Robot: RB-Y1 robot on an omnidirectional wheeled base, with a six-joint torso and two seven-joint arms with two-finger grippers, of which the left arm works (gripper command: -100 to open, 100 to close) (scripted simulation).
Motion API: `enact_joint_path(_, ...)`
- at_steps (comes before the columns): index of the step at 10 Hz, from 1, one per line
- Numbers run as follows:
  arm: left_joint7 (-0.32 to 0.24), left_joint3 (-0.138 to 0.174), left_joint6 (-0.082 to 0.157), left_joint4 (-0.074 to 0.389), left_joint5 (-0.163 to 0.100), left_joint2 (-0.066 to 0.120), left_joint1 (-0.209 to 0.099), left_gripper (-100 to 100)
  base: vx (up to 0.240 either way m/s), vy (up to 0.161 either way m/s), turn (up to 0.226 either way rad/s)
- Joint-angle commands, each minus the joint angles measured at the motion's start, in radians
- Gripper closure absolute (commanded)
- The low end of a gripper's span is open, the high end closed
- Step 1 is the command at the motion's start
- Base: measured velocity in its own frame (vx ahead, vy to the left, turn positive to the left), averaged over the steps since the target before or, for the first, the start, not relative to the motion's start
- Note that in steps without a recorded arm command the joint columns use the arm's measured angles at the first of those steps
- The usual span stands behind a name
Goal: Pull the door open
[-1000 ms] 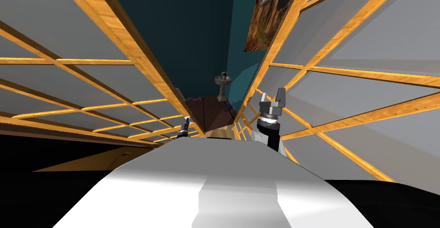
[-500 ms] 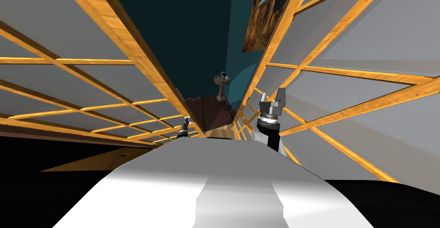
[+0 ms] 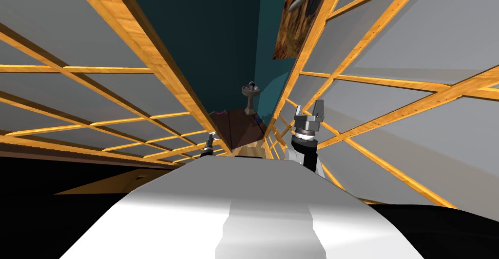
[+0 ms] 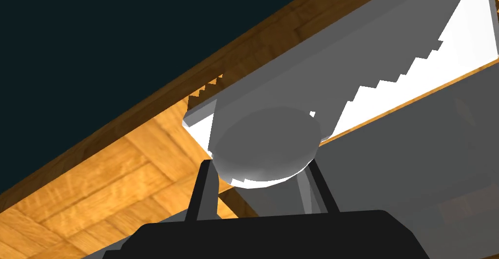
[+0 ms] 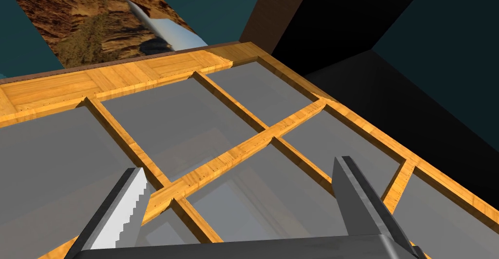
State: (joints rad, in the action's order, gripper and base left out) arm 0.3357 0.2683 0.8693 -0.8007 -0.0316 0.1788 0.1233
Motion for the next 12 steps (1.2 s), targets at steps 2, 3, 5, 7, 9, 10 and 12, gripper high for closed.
enact_joint_path(2, -0.054, -0.013, -0.003, 0.002, -0.014, -0.003, -0.001, 100, -0.035, 0.009, -0.049)
enact_joint_path(3, -0.094, -0.018, -0.004, 0.004, -0.028, -0.001, -0.002, 100, -0.036, 0.009, -0.047)
enact_joint_path(5, -0.137, -0.024, -0.004, 0.006, -0.042, 0.002, -0.004, 100, -0.035, 0.007, -0.04)
enact_joint_path(7, -0.178, -0.029, -0.004, 0.007, -0.057, 0.004, -0.005, 100, -0.054, 0.016, -0.062)
enact_joint_path(9, -0.22, -0.035, -0.004, 0.009, -0.071, 0.007, -0.007, 100, -0.033, 0.007, -0.047)
enact_joint_path(10, -0.258, -0.04, -0.004, 0.011, -0.085, 0.009, -0.008, 100, -0.043, 0.0, -0.044)
enact_joint_path(12, -0.303, -0.046, -0.005, 0.013, -0.1, 0.012, -0.01, 100, -0.052, 0.012, -0.068)
